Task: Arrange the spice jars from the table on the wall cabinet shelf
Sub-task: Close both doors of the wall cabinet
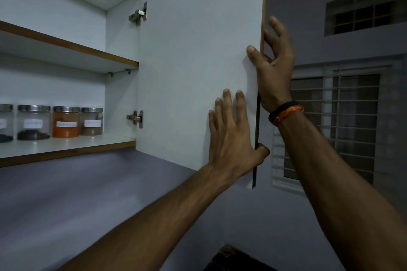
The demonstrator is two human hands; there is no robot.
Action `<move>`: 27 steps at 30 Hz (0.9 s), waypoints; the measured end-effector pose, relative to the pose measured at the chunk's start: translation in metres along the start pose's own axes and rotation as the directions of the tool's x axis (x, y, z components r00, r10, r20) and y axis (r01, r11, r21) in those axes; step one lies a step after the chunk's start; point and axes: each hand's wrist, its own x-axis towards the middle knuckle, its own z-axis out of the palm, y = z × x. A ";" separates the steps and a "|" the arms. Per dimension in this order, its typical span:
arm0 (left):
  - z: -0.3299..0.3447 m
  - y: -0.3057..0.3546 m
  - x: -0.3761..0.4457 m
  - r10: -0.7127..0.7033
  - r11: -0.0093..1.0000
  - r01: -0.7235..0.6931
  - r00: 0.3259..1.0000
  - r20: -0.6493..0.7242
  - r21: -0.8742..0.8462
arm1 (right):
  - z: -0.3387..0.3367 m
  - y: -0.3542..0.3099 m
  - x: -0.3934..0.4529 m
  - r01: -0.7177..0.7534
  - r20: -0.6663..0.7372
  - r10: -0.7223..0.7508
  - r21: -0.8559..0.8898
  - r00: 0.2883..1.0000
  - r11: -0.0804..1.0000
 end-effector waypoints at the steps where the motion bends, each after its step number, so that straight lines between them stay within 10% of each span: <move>1: -0.006 -0.002 -0.004 0.011 1.000 -0.011 1.000 -0.011 -0.015 | 0.002 -0.005 -0.002 -0.023 0.002 0.023 0.050 1.000 0.999; 9: -0.074 -0.021 -0.044 0.031 0.995 -0.038 0.997 -0.074 -0.089 | 0.050 -0.052 -0.031 -0.207 0.178 0.147 0.397 0.973 0.894; 27: -0.247 -0.102 -0.127 -0.189 0.969 0.146 0.959 -0.213 -0.199 | 0.206 -0.136 -0.087 -0.083 0.341 -0.038 0.333 0.939 0.939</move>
